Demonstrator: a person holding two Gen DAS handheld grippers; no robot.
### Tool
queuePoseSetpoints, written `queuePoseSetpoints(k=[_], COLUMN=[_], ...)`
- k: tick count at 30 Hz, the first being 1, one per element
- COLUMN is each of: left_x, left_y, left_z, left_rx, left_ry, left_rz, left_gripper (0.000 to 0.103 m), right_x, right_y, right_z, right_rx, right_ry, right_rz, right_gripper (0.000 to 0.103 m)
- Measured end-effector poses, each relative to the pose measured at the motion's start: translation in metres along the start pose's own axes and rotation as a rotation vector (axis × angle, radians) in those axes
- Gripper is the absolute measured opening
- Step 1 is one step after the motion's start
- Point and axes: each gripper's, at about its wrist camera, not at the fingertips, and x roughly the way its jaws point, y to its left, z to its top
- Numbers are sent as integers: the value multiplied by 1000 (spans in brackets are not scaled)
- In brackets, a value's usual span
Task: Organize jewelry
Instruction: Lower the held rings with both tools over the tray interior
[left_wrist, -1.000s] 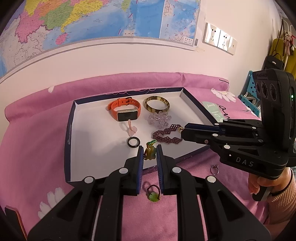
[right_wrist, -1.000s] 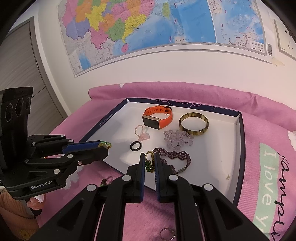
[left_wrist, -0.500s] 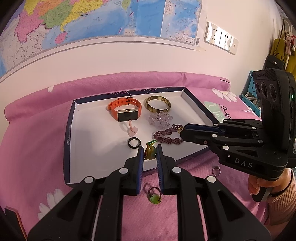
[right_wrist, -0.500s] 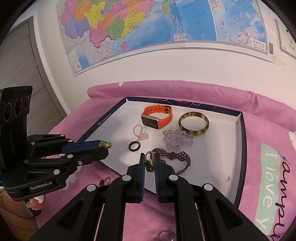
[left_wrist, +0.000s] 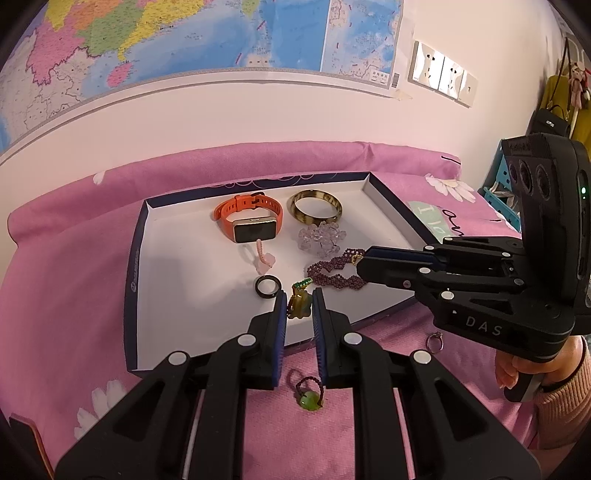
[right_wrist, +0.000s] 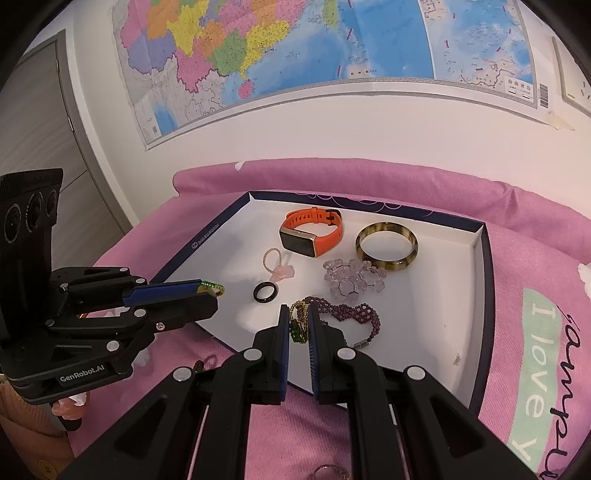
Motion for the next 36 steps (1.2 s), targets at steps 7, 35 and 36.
queuePoseSetpoints(k=[7,35,36], left_x=[3,31,32], left_y=[0,6,6], left_z=[1,5,5], left_rx=[-2,-12,-11], left_ry=[6,59,61], left_rz=[6,38,37], left_gripper=[14,14,14], right_x=[3,19,20], right_y=[-1,-14,-14], right_z=[1,4,5], right_rx=[2,33,33], right_ry=[5,43,45], right_rz=[-2,-14,-14], right_gripper=[8,8,8])
